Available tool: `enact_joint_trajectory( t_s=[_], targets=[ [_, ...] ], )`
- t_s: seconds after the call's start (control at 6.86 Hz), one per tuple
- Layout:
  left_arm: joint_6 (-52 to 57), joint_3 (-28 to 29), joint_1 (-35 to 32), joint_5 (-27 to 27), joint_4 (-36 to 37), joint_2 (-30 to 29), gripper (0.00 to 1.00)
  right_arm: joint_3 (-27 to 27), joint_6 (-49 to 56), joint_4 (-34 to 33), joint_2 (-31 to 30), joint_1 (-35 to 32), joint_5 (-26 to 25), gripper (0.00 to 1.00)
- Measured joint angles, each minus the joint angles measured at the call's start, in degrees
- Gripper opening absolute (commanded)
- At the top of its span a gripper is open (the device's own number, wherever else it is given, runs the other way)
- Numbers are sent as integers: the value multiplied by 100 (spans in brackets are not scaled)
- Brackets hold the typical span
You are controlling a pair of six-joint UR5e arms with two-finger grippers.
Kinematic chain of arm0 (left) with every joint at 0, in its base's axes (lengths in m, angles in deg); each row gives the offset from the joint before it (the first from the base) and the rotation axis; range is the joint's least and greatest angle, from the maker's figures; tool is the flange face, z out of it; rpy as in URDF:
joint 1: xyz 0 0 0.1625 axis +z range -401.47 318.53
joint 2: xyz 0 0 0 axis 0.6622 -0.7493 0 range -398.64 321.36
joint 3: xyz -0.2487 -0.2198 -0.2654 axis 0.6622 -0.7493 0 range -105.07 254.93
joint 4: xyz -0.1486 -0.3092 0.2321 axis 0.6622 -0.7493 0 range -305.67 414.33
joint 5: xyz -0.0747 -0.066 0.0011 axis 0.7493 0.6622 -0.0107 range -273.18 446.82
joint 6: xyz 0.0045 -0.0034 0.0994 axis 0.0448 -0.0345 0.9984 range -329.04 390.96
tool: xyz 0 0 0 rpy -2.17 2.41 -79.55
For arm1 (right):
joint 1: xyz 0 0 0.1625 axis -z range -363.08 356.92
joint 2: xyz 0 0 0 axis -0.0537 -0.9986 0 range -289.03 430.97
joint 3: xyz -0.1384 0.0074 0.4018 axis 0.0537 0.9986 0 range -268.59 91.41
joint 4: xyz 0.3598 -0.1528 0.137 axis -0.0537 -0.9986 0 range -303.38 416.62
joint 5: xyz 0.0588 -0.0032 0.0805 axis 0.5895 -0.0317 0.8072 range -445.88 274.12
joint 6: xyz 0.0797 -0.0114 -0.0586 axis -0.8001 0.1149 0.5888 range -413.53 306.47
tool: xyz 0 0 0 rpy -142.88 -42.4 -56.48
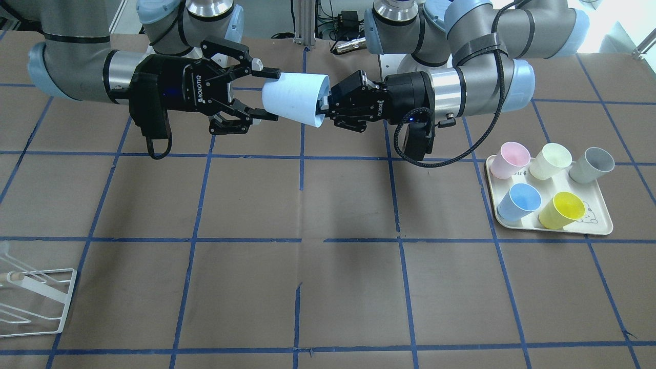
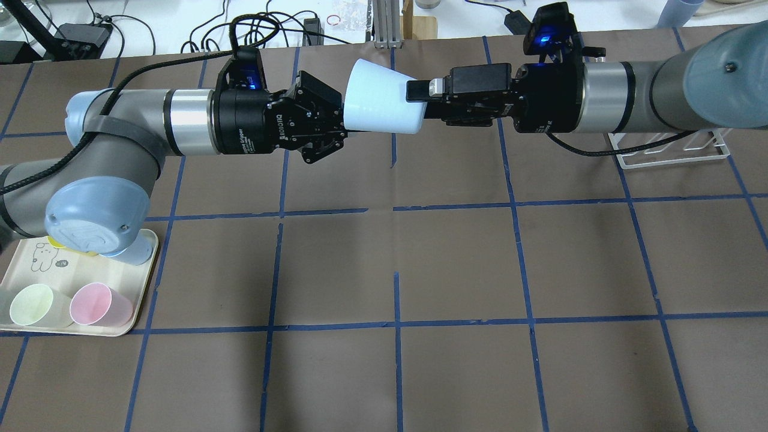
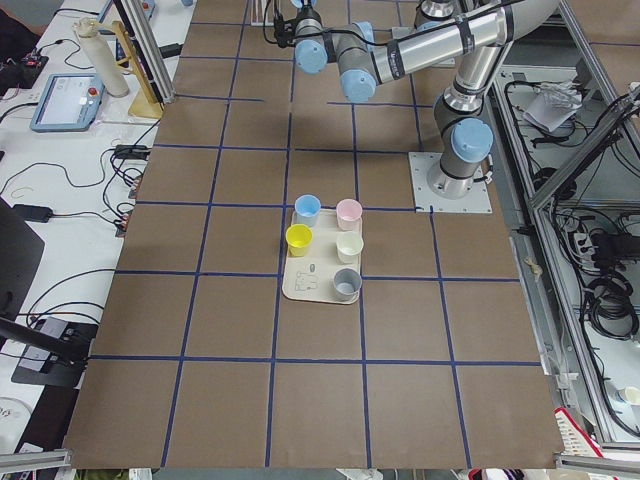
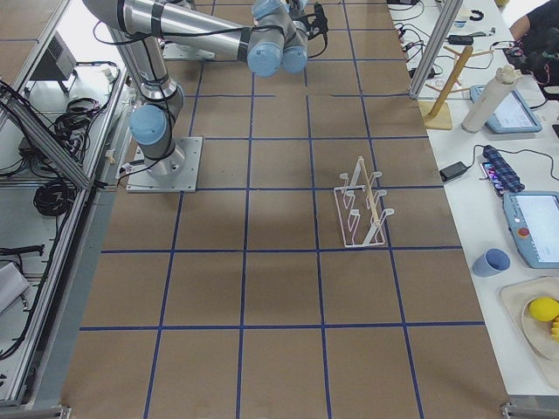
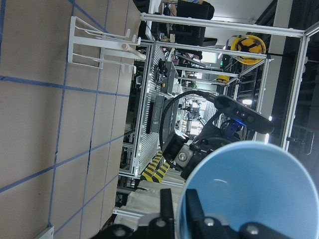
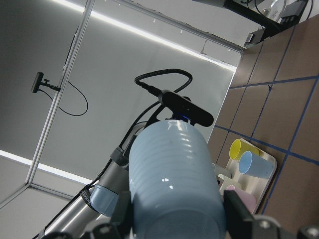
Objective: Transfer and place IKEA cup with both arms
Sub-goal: 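Close the left gripper on the cup's open end beside the right gripper, then open the right gripper and pull it back while the left gripper lowers the cup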
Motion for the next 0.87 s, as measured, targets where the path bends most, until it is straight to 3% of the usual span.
enact_joint_trajectory(
  t_s=[0.15,0.73,0.87],
  targets=[
    [-4,-2,25,-9,11,19,0,0,-5,6,7,3,6,100],
    [-6,-1,72,-87,36,40,0,95,-114,286,39,9,-64,100],
    [-13,6,133,-421,34,48,0,188,-201,257,39,21,-180,100]
  ],
)
